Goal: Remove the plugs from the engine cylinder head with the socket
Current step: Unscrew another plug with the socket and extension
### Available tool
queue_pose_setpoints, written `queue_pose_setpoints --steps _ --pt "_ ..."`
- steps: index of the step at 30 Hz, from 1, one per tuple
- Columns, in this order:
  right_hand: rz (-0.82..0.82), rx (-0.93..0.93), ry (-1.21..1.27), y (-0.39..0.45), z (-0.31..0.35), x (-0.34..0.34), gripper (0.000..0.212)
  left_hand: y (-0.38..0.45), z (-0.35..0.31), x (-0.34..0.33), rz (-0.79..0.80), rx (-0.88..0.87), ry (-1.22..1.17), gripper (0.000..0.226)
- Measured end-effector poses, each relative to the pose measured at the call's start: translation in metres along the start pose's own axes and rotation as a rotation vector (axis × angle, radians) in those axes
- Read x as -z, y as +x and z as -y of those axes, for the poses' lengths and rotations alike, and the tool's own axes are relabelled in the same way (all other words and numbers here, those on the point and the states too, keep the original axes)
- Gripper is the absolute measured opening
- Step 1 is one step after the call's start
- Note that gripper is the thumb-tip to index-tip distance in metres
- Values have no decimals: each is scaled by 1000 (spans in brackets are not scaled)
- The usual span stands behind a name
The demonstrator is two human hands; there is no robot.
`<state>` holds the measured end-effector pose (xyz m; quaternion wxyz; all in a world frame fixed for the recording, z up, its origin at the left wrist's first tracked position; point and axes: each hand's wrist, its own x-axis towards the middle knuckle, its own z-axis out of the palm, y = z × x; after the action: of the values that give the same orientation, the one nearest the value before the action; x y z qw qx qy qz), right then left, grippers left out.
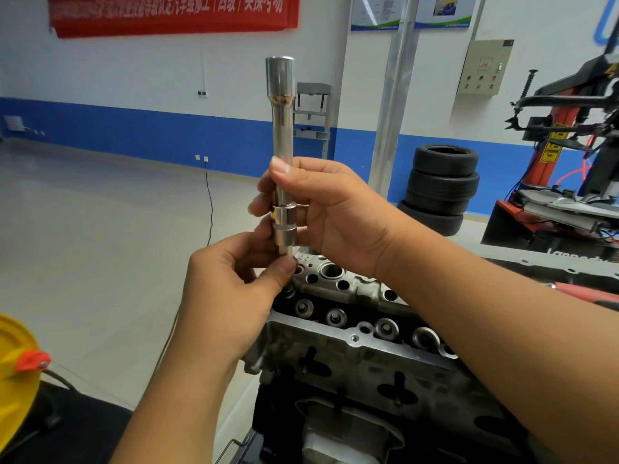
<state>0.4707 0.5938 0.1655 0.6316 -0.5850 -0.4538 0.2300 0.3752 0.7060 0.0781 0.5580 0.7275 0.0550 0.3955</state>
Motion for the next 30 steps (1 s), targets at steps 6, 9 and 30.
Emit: queue_pose_setpoints --steps 6,9,30 --pt "-15 -1 -4 -1 0 1 20 1 2 4 123 39 -104 22" --pt "-13 -2 -1 -1 0 1 21 1 3 3 91 20 -28 31" --pt "-26 -3 -3 -1 -2 0 23 1 3 3 125 43 -50 21"
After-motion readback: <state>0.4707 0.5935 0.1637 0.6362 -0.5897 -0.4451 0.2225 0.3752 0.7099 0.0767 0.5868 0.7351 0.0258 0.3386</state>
